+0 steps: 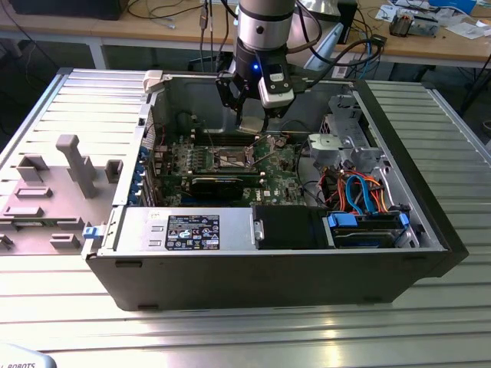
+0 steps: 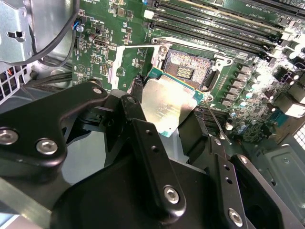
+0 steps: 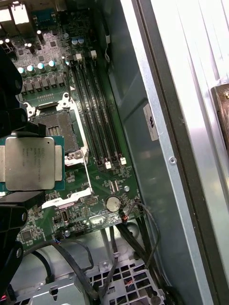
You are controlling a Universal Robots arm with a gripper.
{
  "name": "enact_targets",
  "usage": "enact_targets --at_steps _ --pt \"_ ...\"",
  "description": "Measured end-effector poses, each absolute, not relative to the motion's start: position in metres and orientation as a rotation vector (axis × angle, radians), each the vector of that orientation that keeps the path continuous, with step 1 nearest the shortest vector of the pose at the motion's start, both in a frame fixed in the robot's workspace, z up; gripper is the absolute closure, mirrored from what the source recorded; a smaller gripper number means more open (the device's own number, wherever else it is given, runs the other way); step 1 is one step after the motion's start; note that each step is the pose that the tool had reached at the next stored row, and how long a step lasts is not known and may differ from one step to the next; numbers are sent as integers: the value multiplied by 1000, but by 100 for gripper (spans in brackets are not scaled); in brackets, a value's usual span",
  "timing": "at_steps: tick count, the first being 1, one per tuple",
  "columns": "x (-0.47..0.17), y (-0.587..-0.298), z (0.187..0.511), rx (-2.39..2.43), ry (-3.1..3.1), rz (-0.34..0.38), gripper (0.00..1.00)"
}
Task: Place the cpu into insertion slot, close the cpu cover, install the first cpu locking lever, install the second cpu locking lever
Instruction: 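Place the cpu into insertion slot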
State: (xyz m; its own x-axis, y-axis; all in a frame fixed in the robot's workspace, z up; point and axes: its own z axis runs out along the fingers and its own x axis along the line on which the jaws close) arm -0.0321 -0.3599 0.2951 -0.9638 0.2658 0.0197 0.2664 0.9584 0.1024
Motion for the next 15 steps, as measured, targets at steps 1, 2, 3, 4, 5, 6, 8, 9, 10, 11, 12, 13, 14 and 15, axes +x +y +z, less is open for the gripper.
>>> enact_targets --at_steps 1,2,3,4,5,6,8,9,10,11,12,13,14,15 --pt "-32 -360 295 -422 -3103 -163 46" --pt "-32 -360 295 -423 -3103 -163 46" --pt "-32 -360 295 -424 -3103 -163 46" --pt "-32 -360 295 -424 -3103 -163 46" --pt "-32 -360 295 -425 -3103 -163 46" --pt "-32 -360 295 -426 -3103 -163 46" --pt "-32 -360 295 -427 -3103 -163 46" --pt "-32 -360 295 -428 -3103 -163 46" --pt "-32 -360 295 -428 -3102 -163 46" --pt "-32 -360 295 -429 -3102 -163 46" --pt "-32 -360 295 -430 -3102 -163 46" --pt "-32 -360 295 -431 -3102 -163 46" --pt "-32 -360 295 -432 -3102 -163 46" --pt "-32 -360 295 -433 -3102 -163 46"
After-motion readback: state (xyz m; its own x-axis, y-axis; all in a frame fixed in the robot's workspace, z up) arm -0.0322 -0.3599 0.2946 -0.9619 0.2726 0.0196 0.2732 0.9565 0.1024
